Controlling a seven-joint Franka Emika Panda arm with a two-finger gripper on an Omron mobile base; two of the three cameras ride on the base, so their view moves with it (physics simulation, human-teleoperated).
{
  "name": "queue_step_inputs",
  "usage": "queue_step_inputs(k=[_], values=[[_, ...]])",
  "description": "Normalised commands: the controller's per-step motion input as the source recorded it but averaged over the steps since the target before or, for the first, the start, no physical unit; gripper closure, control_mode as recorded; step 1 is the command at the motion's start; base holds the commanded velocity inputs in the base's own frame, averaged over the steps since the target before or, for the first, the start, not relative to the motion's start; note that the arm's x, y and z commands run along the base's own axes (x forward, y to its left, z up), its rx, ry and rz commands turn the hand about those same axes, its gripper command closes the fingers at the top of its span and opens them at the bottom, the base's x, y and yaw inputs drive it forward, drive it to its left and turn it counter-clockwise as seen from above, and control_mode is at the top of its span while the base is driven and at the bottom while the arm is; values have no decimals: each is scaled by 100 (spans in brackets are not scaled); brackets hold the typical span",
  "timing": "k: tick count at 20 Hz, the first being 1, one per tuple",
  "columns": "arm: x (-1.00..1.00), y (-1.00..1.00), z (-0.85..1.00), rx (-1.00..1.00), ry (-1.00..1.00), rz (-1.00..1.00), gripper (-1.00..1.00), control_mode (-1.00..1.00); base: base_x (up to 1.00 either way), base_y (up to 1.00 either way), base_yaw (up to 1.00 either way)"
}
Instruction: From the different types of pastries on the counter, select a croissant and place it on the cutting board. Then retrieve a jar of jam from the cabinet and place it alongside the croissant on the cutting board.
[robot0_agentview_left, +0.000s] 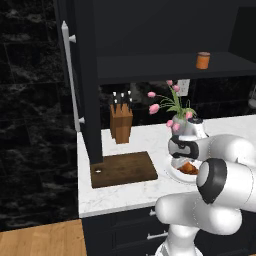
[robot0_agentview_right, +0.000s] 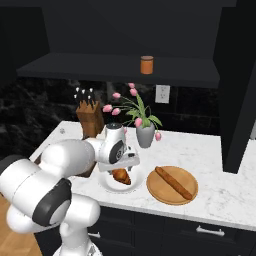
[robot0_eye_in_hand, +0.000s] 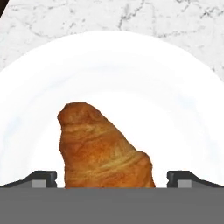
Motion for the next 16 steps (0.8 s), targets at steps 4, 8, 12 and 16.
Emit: queue_step_inputs(k=[4,8,12,16], values=[[5,0,-44,0,0,6,-100,-100,0,0,0],[12,0,-30,1,0,6,100,-100,0,0,0],[5,0,14,3,0,10,100,-100,0,0,0],[0,29,64,1,0,18,100,-100,0,0,0]])
